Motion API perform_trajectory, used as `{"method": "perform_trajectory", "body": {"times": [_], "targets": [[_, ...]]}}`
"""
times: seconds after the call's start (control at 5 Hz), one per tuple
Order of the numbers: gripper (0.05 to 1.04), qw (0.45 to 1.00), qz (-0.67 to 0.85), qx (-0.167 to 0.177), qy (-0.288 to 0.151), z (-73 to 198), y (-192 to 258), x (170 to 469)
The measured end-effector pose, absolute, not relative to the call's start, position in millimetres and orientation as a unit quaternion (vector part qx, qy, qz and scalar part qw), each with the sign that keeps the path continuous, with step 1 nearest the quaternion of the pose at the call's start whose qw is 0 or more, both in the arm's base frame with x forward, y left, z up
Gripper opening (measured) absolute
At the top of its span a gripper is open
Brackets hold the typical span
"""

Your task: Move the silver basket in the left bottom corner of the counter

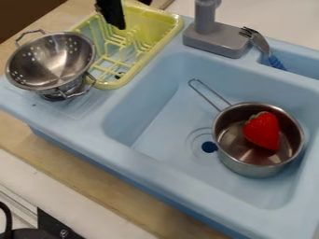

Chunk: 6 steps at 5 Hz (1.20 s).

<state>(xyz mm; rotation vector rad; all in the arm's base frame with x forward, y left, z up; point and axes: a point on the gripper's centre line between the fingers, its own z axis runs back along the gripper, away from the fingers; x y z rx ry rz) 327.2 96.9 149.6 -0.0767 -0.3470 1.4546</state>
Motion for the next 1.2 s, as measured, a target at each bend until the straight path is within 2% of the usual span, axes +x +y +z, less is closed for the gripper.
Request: {"method": "perform_trajectory", "body": {"times": [0.2,0.6,0.8,1.0,1.2], "targets": [[0.997,0.795,0.591,-0.053,-0.125,144,82,329],[0.997,0.821,0.562,-0.061,-0.084,143,59,323],[0.997,0.864,0.492,-0.062,-0.081,151,45,317],[0.997,0.886,0.453,-0.058,-0.080,148,29,312],[0.997,0.909,0.403,-0.074,-0.074,155,13,304]]}}
